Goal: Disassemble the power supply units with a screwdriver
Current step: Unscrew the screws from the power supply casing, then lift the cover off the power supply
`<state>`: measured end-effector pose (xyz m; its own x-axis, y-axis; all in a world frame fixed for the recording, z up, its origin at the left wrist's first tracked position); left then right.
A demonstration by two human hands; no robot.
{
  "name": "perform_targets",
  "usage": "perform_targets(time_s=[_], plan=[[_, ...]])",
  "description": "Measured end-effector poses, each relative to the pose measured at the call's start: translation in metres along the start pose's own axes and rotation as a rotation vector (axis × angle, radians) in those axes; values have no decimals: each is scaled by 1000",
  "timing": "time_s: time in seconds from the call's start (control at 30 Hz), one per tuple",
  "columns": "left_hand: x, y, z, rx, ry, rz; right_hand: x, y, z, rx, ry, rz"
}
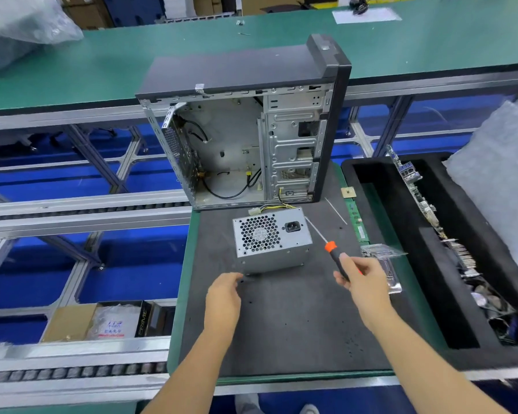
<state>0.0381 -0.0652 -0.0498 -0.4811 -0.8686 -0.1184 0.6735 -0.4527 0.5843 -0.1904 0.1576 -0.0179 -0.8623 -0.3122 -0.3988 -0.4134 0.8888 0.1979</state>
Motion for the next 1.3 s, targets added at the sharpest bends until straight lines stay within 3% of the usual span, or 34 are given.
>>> perform_targets(time_s=[0.13, 0.2, 0.47, 0.73, 0.8, 0.9, 1.0, 1.07, 1.17, 1.23, 1.3], plan=[[-15, -11, 20, 212, -535, -13, -9, 4, 19, -246, 90, 155], [-21, -16, 13, 284, -630, -9, -12, 5, 23, -357, 166, 197], [-25, -24, -10, 331, -538, -34, -10, 7, 32, -796, 290, 316], [-25, -18, 0, 261, -607, -20, 0, 6, 41, -945, 216, 276], [-24, -12, 5, 113, -520, 27, -1, 6, 39, -990, 181, 317], [-16, 3, 6, -224, -152, 131, -2, -3, 16, -888, 217, 326], [-1, 20, 13, -575, 196, 277, 5, -26, -22, -650, 255, 167], [18, 21, 22, -753, 377, 240, 13, -44, -45, -496, 167, 15], [42, 11, 43, -783, 542, -1, 27, -76, -60, -367, -42, -222], [48, 9, 58, -666, 512, -107, 31, -92, -64, -315, -117, -353], [48, 9, 64, -587, 465, -115, 32, -100, -66, -326, -118, -414]])
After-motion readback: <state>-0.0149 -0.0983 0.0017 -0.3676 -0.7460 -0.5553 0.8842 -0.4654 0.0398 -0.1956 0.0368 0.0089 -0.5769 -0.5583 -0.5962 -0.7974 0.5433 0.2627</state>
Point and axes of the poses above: each hand's wrist, its own x-axis towards the middle knuckle, its own y-axis out of the back of the hand, z = x × y, the point moved 7 cm from there along x, towards the middle knuckle, and after that the axes turned 12 degrees about -x, right-handed, at the moved point
